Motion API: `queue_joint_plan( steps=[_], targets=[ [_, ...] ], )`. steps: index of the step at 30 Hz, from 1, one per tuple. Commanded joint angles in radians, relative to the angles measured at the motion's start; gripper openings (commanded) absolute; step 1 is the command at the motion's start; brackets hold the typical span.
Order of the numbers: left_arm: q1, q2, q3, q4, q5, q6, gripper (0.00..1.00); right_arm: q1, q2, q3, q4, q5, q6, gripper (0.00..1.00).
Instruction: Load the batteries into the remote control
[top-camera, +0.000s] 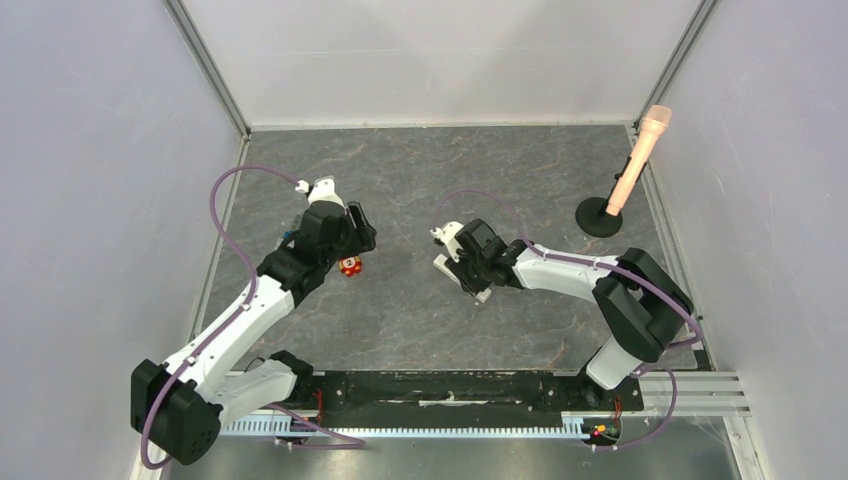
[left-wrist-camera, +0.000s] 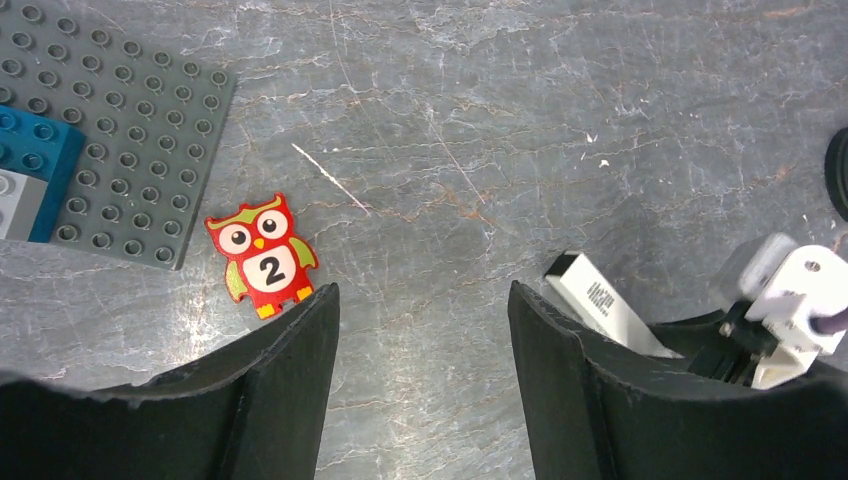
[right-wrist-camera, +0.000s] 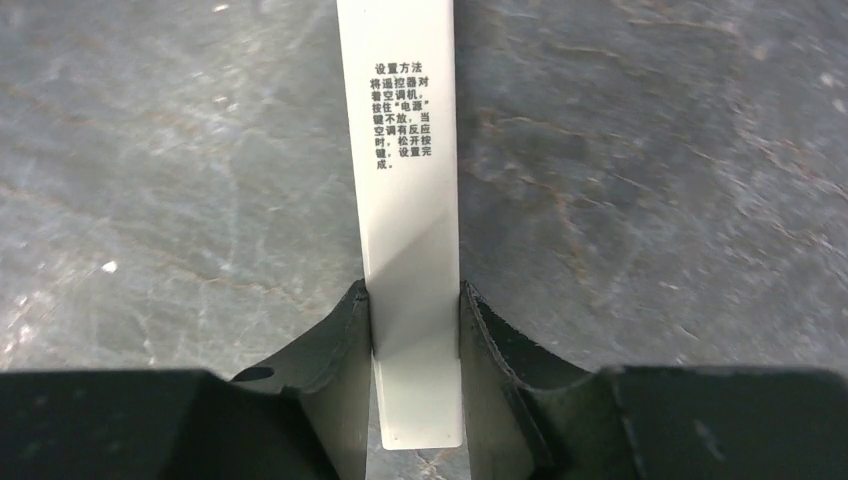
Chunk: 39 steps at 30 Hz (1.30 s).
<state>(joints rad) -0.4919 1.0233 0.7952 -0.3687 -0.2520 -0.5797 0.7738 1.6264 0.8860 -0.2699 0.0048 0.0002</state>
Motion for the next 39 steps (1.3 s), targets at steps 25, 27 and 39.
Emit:
queue_joint_plan(
  steps=[25, 27, 39],
  targets=[
    [0.013, -0.077, -0.005, -0.048, 0.04, 0.007, 0.69, -0.355, -0.078, -0.104, 0.092, 0.256, 0.393, 0.27],
    [0.013, -0.079, -0.004, -0.049, 0.041, 0.007, 0.69, -0.361, -0.072, -0.108, 0.092, 0.225, 0.395, 0.32],
    [0.013, -0.047, 0.124, -0.185, 0.095, -0.045, 0.78, -0.367, -0.255, -0.145, 0.089, 0.251, 0.417, 0.98]
  ],
)
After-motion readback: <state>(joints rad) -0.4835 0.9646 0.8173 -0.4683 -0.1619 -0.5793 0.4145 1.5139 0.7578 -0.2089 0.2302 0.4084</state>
